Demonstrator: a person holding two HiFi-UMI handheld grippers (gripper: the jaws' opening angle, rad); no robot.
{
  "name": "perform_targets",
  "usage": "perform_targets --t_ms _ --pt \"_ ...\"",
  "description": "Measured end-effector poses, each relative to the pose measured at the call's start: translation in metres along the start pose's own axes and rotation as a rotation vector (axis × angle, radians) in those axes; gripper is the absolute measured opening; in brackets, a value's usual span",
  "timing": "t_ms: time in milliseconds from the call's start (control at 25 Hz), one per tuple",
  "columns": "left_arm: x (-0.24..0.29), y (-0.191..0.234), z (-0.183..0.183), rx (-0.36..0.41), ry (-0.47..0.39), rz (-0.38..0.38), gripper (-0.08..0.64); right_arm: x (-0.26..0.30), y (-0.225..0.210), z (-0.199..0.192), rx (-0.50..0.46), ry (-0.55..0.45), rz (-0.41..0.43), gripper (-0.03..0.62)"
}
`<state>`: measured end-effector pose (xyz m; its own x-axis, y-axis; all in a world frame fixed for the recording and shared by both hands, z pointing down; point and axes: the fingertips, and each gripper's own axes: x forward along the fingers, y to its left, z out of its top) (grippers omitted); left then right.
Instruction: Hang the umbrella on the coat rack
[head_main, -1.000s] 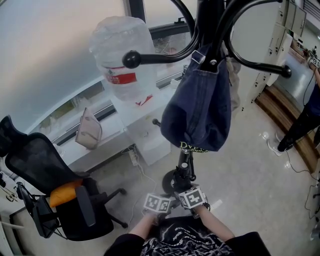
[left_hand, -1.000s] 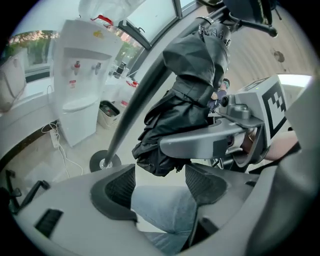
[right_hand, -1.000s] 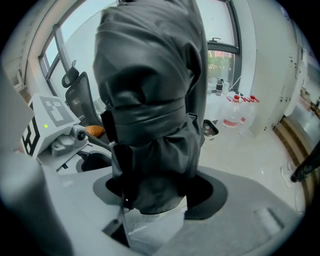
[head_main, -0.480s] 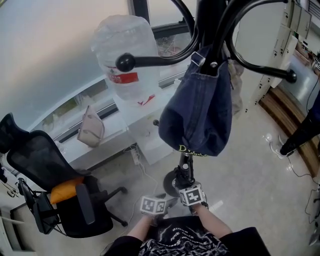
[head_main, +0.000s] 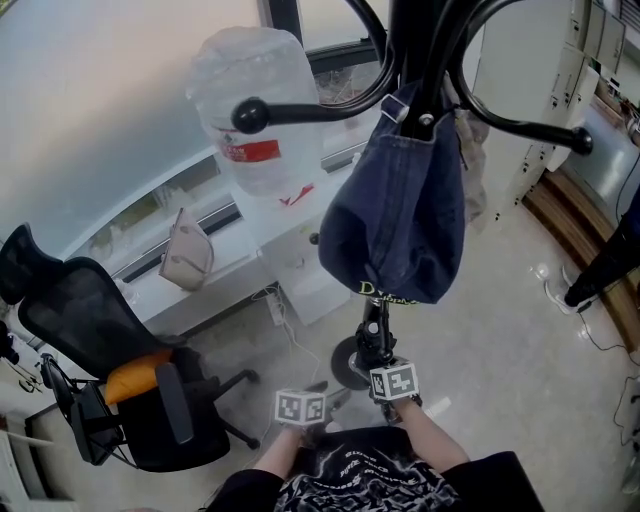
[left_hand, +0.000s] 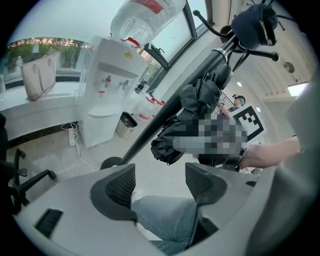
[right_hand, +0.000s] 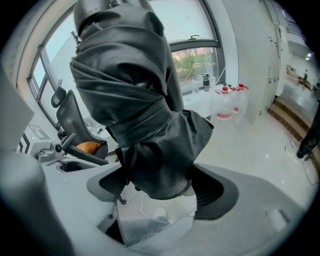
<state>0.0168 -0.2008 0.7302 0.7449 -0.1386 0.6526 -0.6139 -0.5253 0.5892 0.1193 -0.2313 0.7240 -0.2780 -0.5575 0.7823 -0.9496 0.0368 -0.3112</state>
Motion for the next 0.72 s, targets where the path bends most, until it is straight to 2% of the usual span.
perform_targets --t_ms 200,360,520,640,720 --pt "-0.003 -0.001 0.0 0.018 -0.004 0.002 0.321 -0.013 -0.01 -0.01 0.059 -0.019 -0.021 0.411" --pt "-0.009 0.0 0.003 0.026 -0.03 0.014 0.321 -0.031 -0.008 -0.018 0.093 -0.058 0.014 0.411" --pt "-0.017 -0.006 0.012 0.08 -0.083 0.013 0.321 -0.05 -0.005 -0.02 0.134 -0.127 0.037 0.41" --pt "-0.024 -0.015 0.014 0.124 -0.103 0.004 0.321 -0.064 0.005 -0.019 0.132 -0.173 0.041 0.41" --pt "-0.032 -0.026 0.024 0.15 -0.146 -0.015 0.321 -0.077 0.013 -0.014 0.127 -0.231 0.052 0.41"
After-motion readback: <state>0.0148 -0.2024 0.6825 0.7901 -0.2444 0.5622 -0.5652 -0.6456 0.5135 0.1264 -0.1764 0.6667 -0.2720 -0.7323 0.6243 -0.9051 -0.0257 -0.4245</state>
